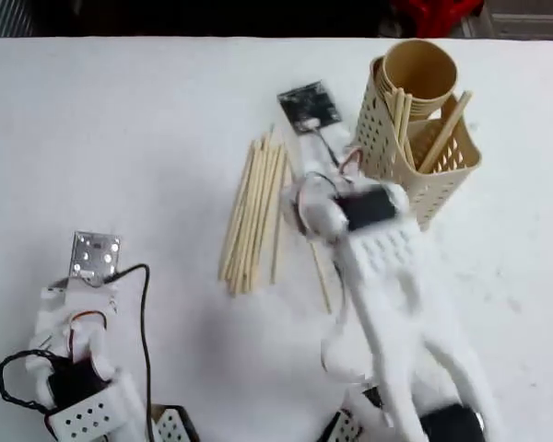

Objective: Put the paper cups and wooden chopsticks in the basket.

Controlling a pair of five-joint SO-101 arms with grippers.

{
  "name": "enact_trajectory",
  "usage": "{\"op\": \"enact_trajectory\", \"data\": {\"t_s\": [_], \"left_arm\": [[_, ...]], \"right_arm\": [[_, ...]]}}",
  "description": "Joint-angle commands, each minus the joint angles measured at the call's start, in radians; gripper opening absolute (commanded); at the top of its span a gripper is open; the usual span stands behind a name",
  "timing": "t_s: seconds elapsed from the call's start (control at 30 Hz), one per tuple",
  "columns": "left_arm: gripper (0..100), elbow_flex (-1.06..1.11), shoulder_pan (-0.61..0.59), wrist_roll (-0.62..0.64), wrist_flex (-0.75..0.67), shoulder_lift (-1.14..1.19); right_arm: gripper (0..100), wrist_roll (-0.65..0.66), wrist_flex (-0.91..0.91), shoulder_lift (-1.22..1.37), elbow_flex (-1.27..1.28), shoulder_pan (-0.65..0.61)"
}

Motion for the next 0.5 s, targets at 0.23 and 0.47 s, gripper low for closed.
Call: {"op": "enact_trajectory", "data": {"t_s": [0.23,0.47], "left_arm": [[14,-0.003,-0.007,-0.005,0.003,-0.007],[14,-0.003,-0.007,-0.005,0.003,-0.007]], "right_arm": [[1.6,0.002,0.001,-0.298,-0.428,0.234],[1.7,0.000,-0.010,-0.093,-0.623,0.427]]}}
